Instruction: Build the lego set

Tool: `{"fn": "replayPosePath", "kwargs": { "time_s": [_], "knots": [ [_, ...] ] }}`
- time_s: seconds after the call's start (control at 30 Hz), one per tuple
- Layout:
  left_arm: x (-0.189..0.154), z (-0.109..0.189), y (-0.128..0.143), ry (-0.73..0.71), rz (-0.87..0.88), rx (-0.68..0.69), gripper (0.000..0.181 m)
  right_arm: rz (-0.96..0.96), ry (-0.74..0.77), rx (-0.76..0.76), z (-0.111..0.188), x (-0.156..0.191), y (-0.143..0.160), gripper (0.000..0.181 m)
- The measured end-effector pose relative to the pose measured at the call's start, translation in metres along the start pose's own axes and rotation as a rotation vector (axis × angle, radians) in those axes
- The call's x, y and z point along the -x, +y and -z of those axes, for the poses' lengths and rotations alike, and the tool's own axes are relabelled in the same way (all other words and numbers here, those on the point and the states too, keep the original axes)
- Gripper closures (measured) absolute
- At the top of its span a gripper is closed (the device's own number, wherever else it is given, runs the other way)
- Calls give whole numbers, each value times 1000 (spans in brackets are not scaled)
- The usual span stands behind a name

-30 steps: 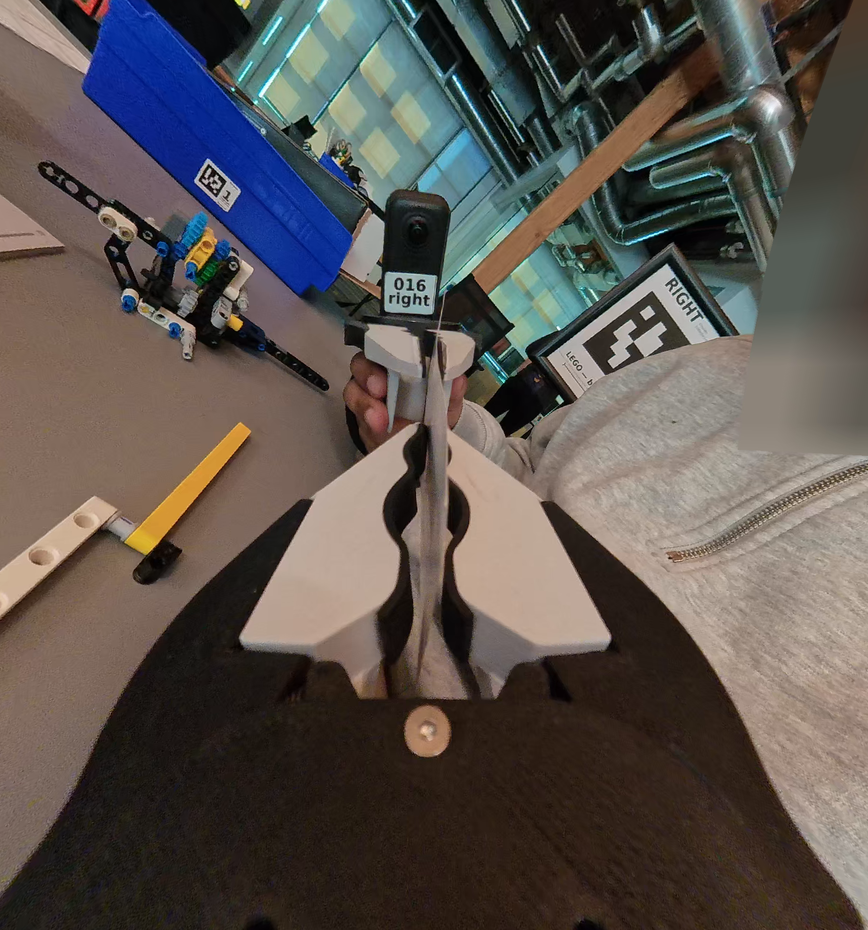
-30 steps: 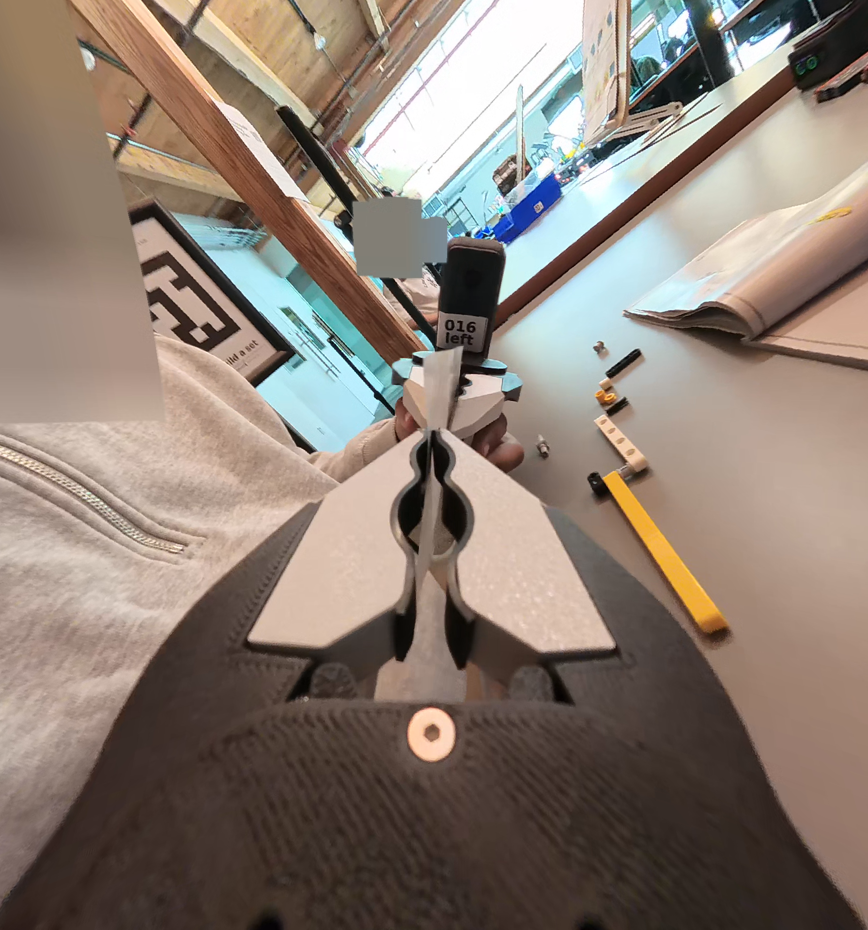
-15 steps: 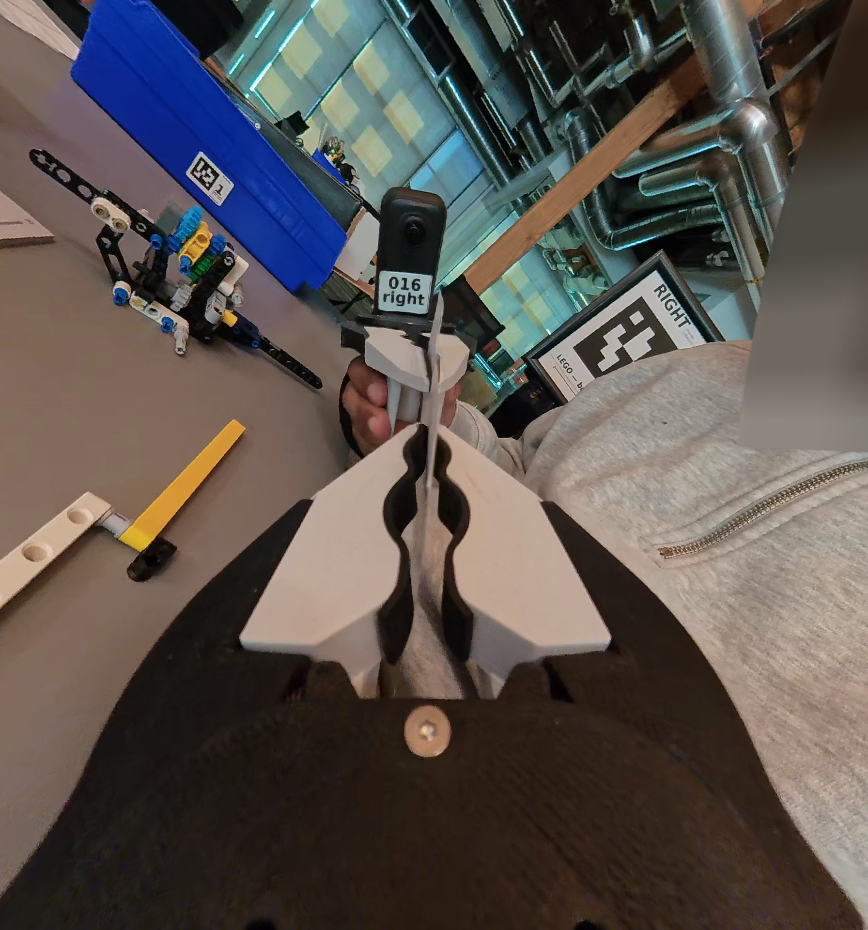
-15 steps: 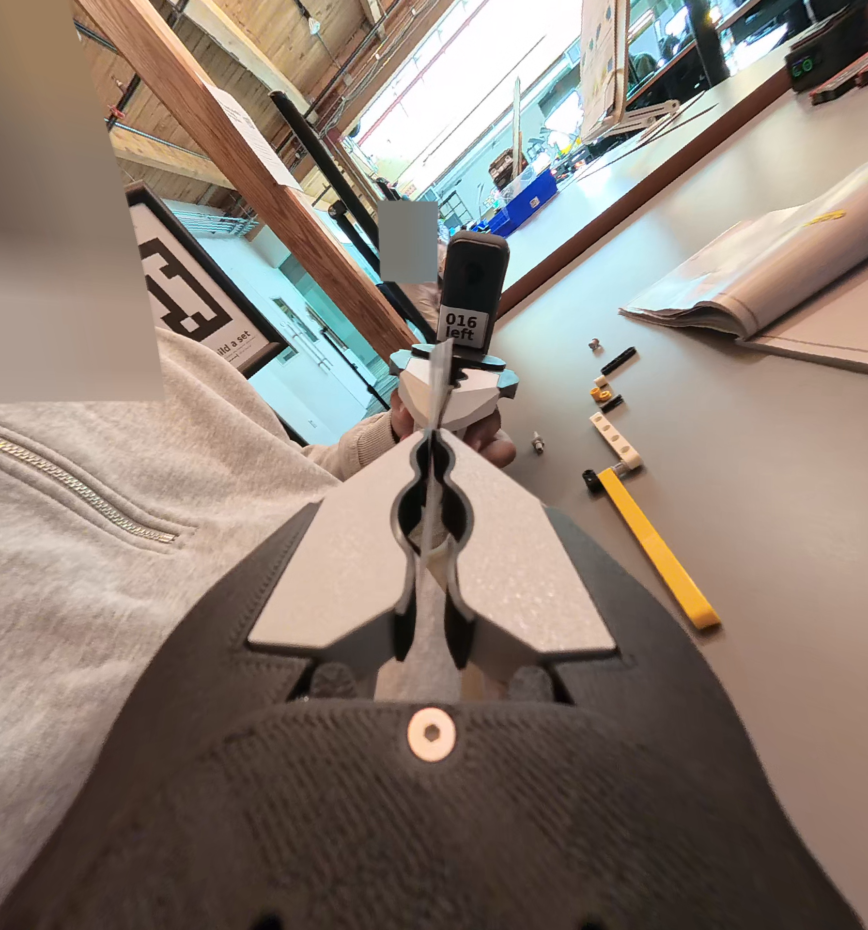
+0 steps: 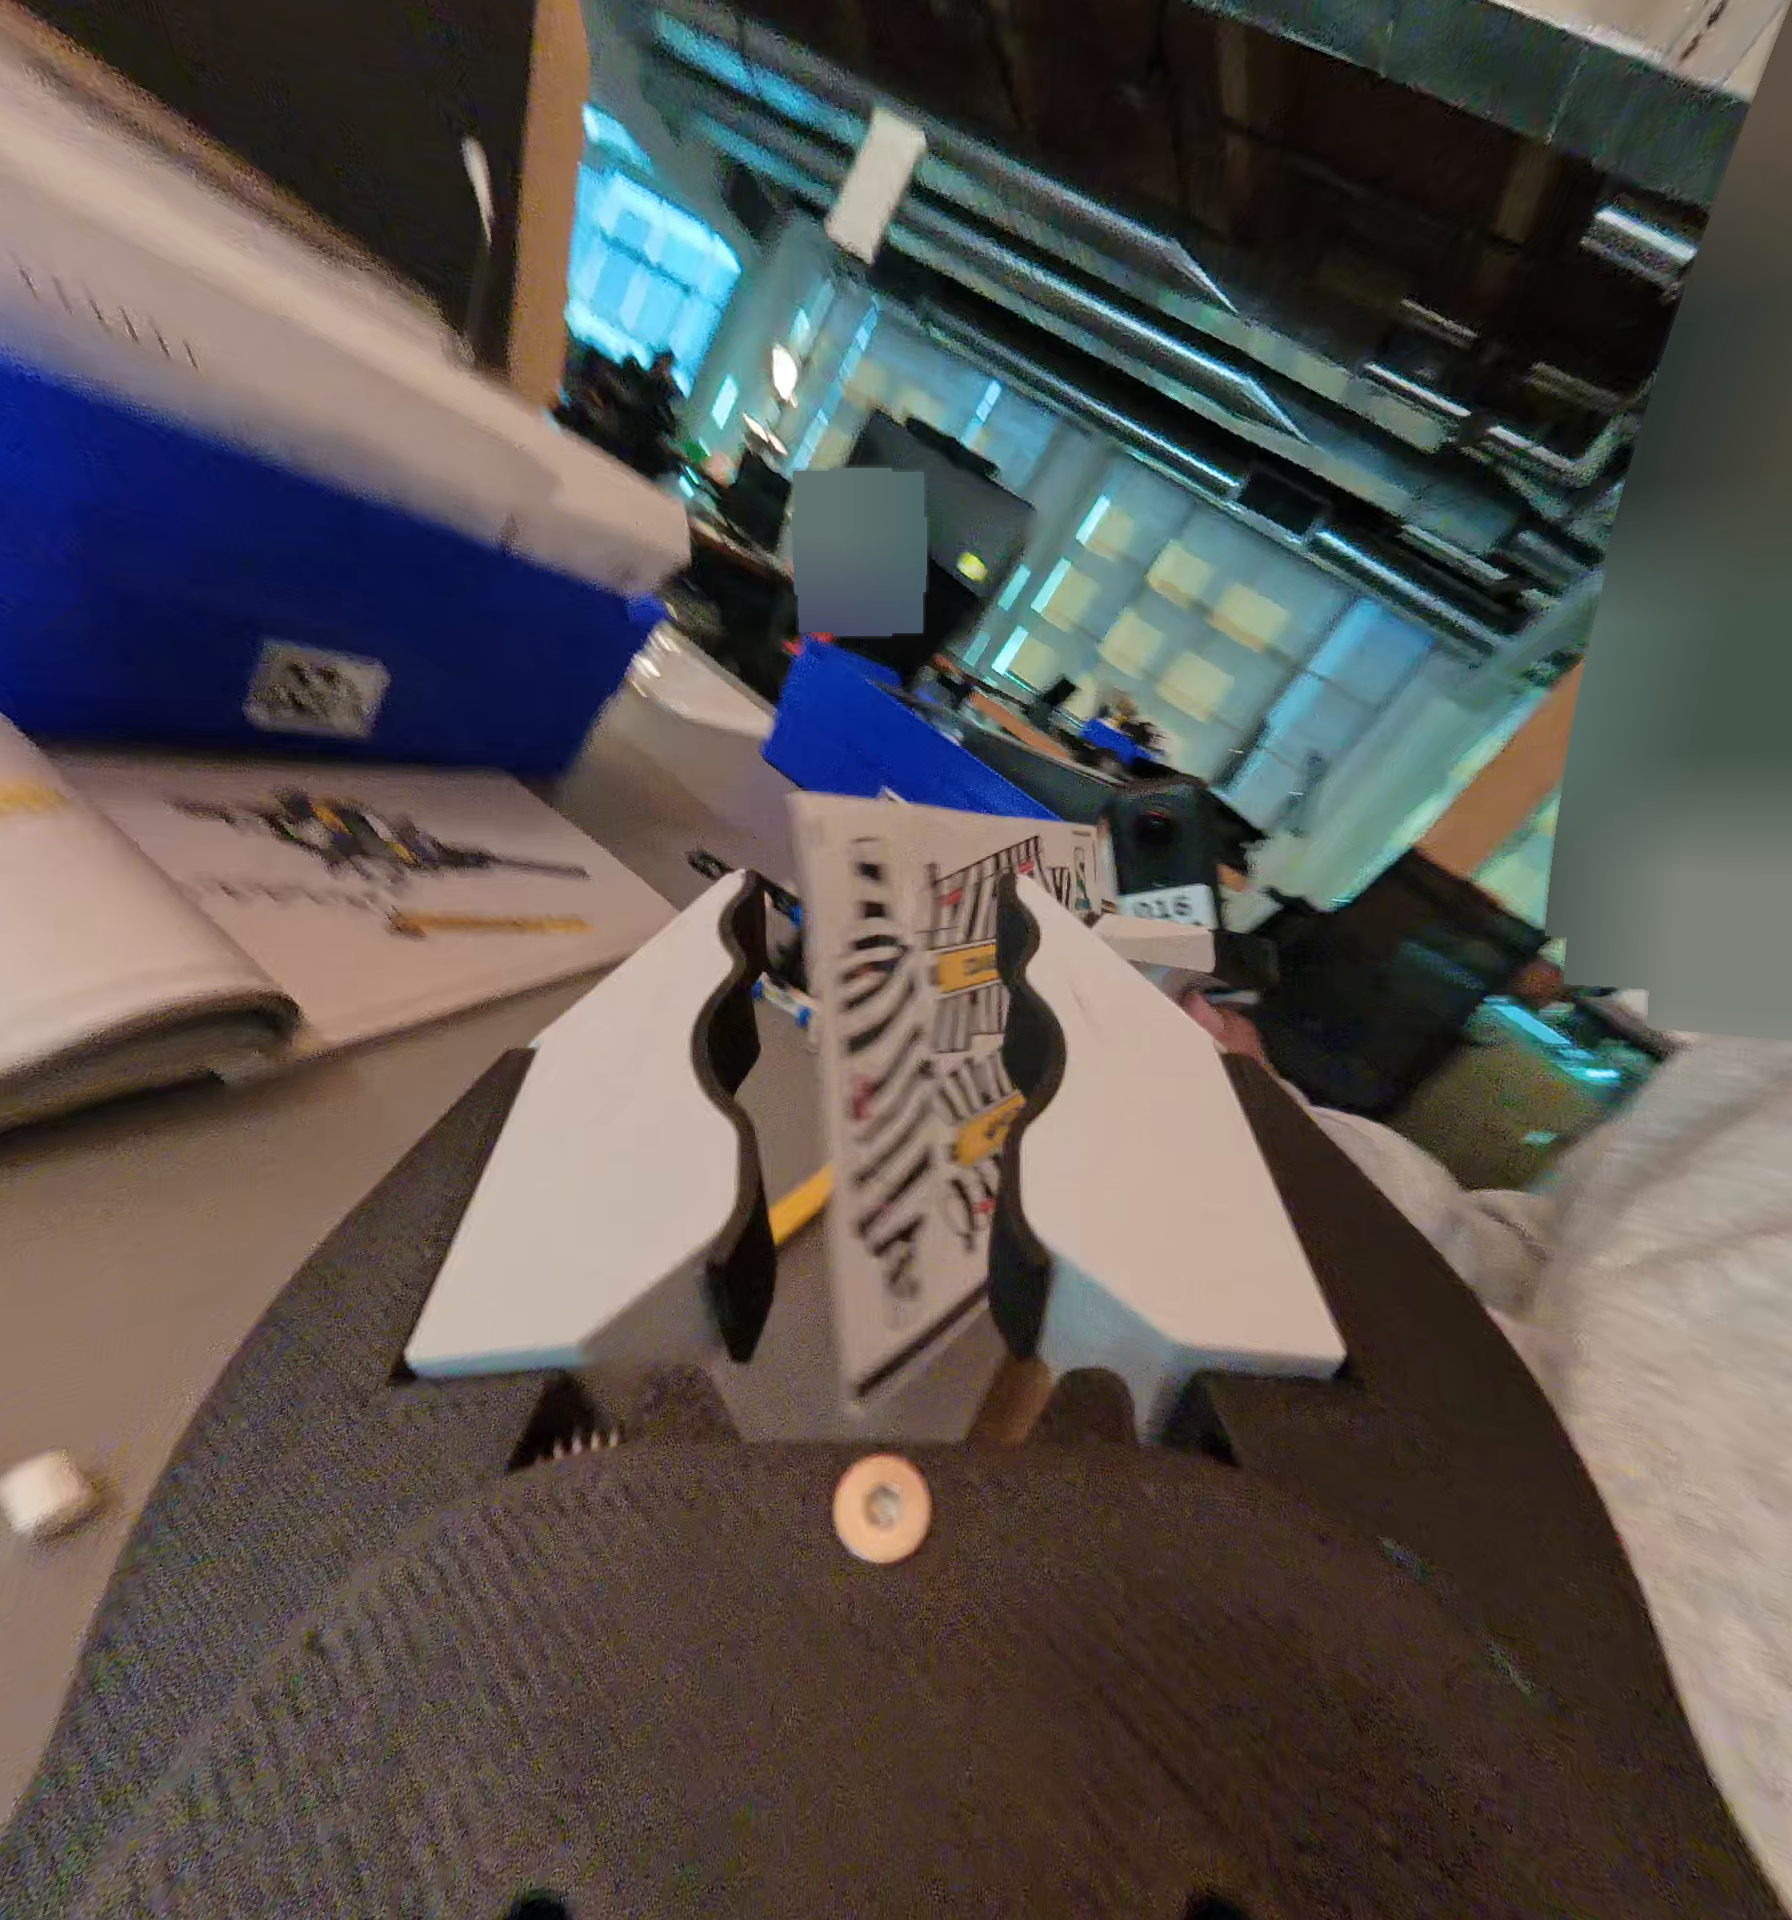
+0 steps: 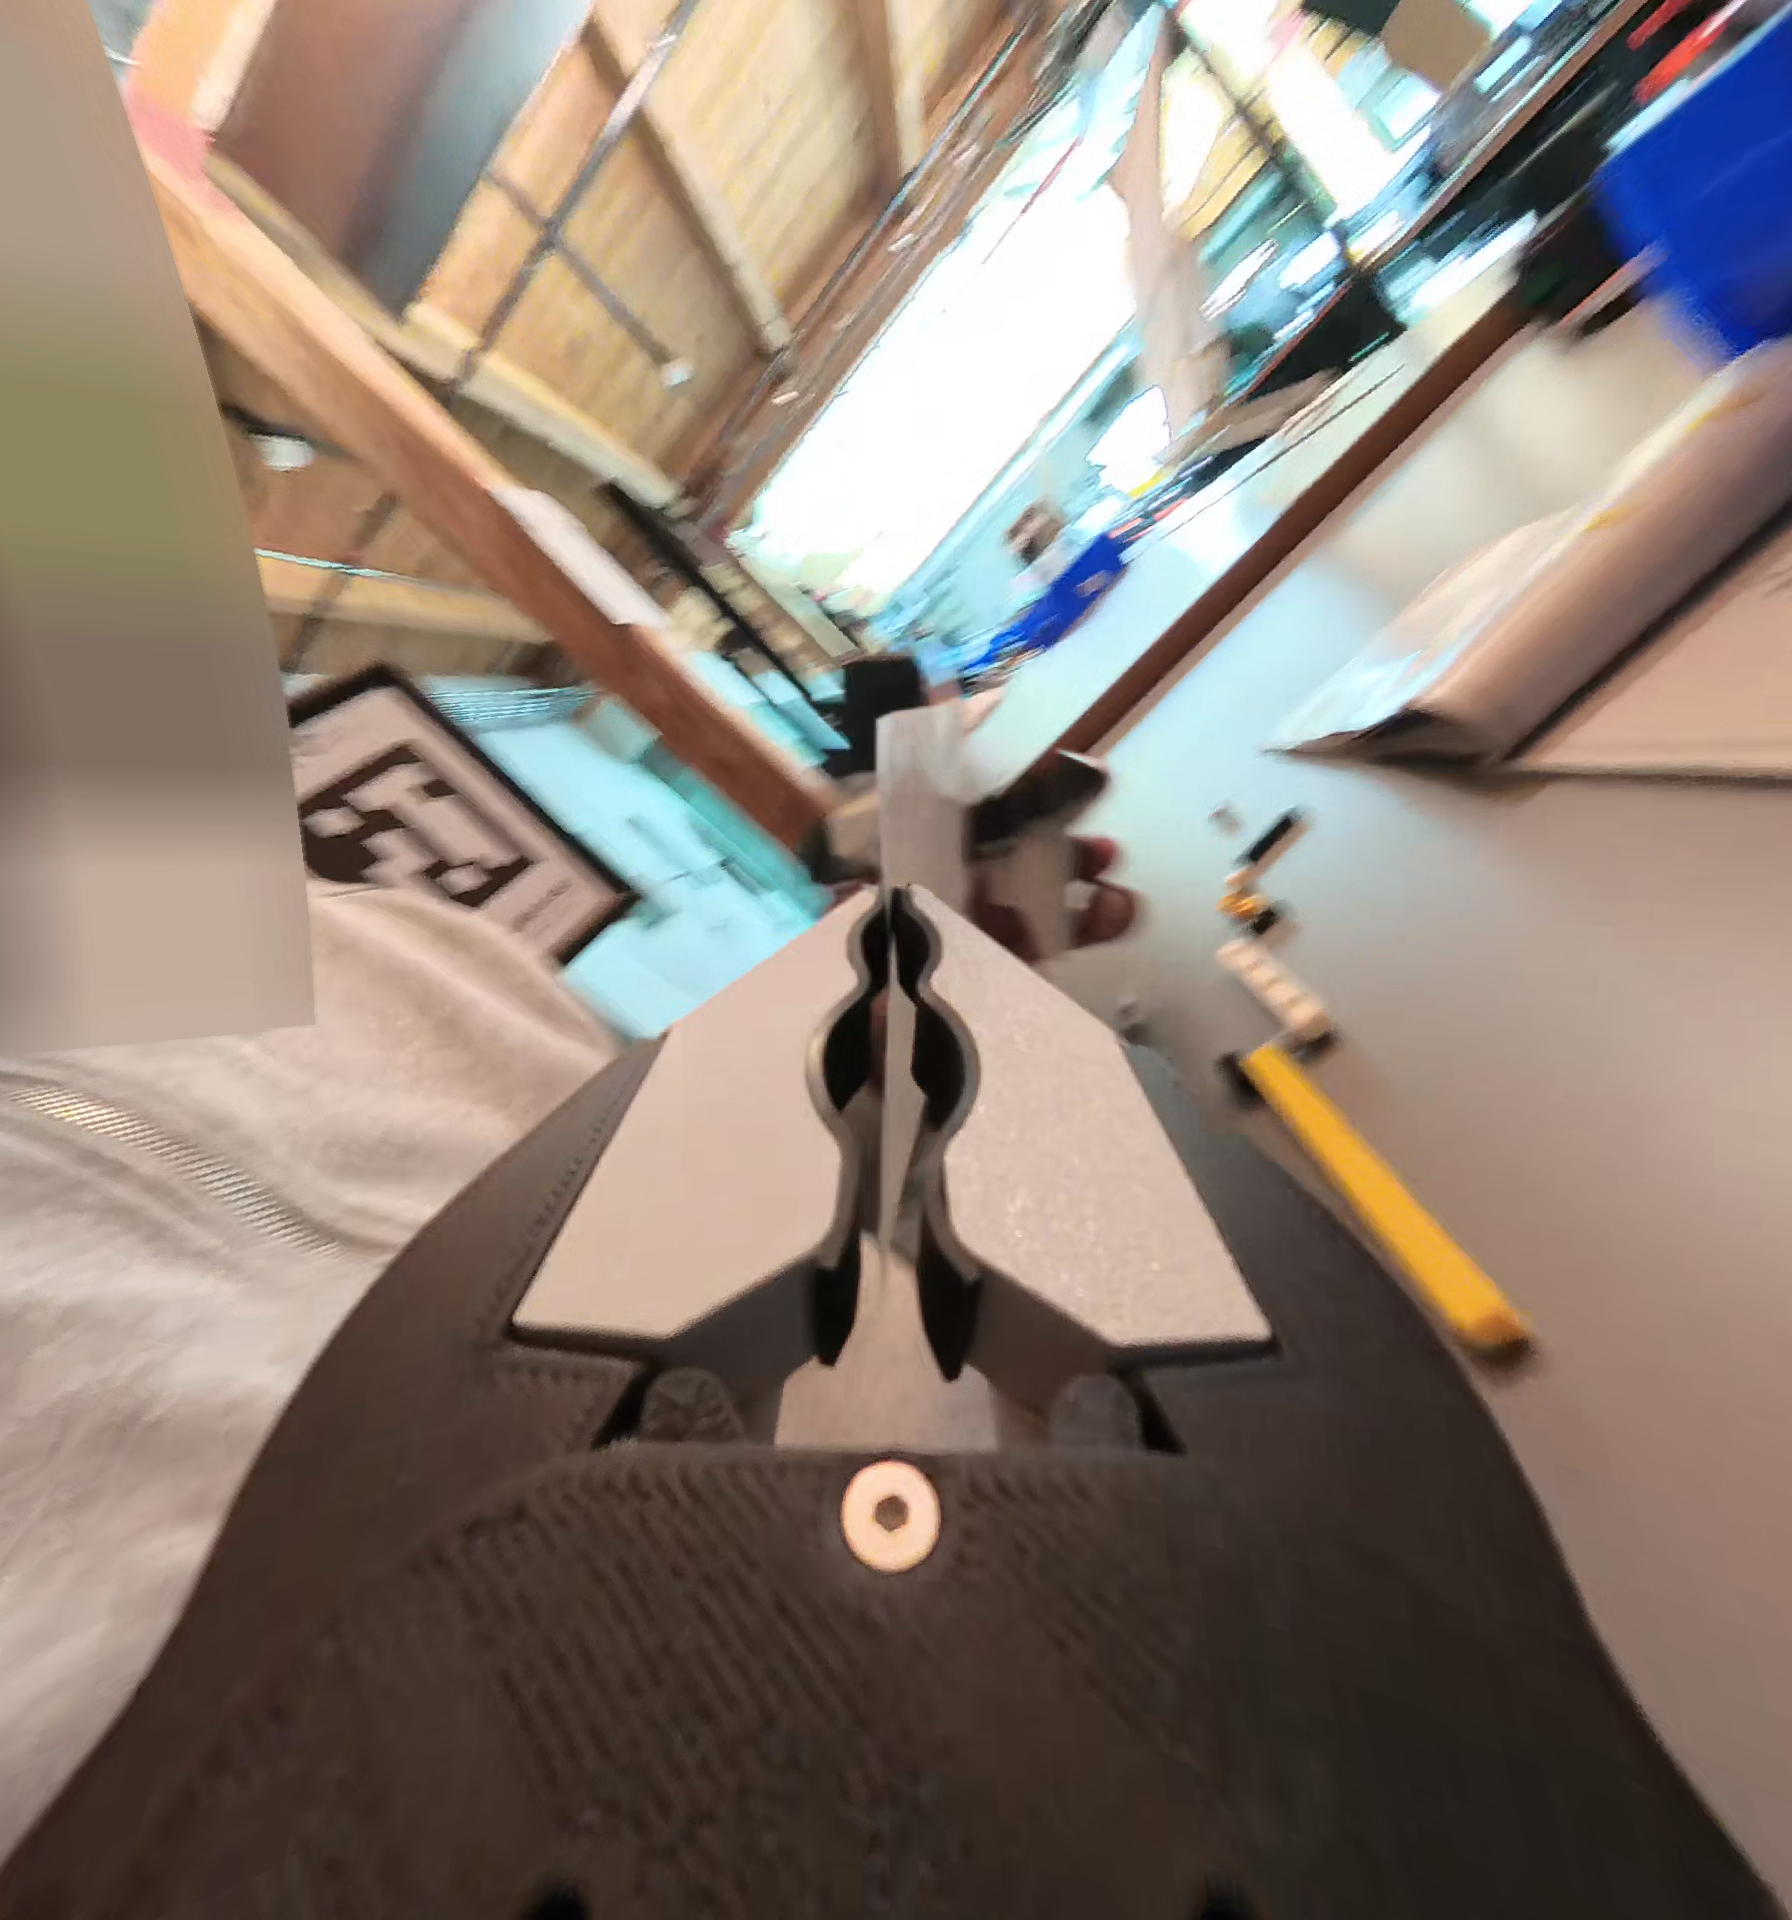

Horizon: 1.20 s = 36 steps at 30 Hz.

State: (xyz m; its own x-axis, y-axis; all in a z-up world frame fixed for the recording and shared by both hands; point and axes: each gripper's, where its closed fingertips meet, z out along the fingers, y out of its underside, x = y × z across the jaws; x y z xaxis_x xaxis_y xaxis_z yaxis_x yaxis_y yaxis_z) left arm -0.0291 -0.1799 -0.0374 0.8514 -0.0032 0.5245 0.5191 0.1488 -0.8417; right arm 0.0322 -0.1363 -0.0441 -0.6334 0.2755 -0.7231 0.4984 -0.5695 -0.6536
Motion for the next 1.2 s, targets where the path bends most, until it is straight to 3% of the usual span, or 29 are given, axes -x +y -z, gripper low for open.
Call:
{"fn": "replayPosePath", "kwargs": {
  "time_s": [0.03, 0.23, 0.4, 0.6, 0.7, 0.77, 0.87, 1.2],
  "knots": [
    [-4, 1, -5, -21, -67, -24, 138, 38, 44, -18, 1, -3, -4, 181],
    [-53, -12, 11, 14, -281, -10, 147, 211, 252, -95, 11, -13, -18, 181],
    [-81, -4, -5, -77, -517, -180, 143, 237, 320, -146, 14, -12, -21, 181],
    [-100, 22, -32, -172, -629, -426, 149, 258, 408, -250, 28, -17, -36, 181],
    [-94, -2, 0, -142, -636, -233, 149, 274, 423, -285, 32, -14, -41, 181],
    [-76, -16, 24, -160, -506, -84, 142, 271, 385, -260, 24, -9, -36, 181],
    [-69, -25, 44, -92, -340, 51, 147, 238, 257, -211, 6, 6, -22, 181],
    [-58, -25, 48, -103, -312, 83, 155, 193, 120, -81, -13, 15, 4, 181]
  ]
}}
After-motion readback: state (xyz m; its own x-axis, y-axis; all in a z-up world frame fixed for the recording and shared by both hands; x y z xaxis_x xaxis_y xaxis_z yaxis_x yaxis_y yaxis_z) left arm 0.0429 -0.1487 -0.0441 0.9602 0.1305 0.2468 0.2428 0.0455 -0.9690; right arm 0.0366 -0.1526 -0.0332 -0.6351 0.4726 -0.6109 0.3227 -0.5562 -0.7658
